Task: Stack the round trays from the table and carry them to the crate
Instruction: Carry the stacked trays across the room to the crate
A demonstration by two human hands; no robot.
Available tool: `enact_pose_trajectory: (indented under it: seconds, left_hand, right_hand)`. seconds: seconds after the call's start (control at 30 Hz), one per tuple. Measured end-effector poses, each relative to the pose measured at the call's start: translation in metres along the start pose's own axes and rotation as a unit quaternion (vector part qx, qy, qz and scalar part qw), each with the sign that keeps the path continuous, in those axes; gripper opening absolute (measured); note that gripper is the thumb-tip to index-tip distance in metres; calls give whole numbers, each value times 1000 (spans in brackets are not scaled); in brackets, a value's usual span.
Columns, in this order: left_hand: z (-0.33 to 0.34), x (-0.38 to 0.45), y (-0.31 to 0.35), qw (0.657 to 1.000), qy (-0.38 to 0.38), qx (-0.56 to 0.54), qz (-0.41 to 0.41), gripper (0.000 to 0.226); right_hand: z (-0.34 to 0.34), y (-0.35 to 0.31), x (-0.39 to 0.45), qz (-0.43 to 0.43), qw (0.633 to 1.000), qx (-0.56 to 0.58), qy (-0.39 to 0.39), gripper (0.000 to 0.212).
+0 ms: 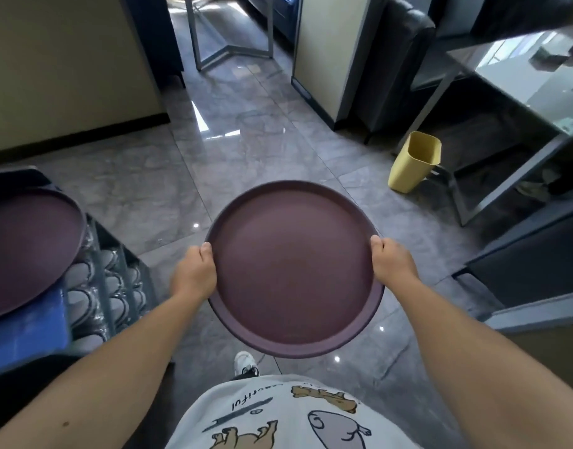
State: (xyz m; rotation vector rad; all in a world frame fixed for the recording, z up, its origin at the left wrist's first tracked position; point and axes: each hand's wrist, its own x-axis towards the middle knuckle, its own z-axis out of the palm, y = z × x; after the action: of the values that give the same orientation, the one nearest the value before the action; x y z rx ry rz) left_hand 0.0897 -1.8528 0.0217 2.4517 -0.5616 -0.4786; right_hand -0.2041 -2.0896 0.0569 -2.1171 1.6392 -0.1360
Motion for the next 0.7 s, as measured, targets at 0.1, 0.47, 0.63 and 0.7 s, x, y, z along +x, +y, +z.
enact_pose_trajectory:
  seconds: [0.1, 0.47, 0.63, 0.7]
  left_hand:
    - [-18, 51, 5, 1000, 17, -2, -11, 45]
    - [-56, 183, -22, 982, 121, -19, -140, 51]
    - [-72, 225, -30, 954, 194, -3, -228, 45]
    - [-81, 232, -32, 936, 225, -9, -270, 42]
  right_hand:
    - [10, -49, 43, -18, 1000, -2, -3, 53]
    - [81, -228, 218, -154, 984, -46, -75, 54]
    - [121, -327, 297, -246, 957, -84, -126, 57]
    - [132, -369, 317, -289, 941, -95, -146, 57]
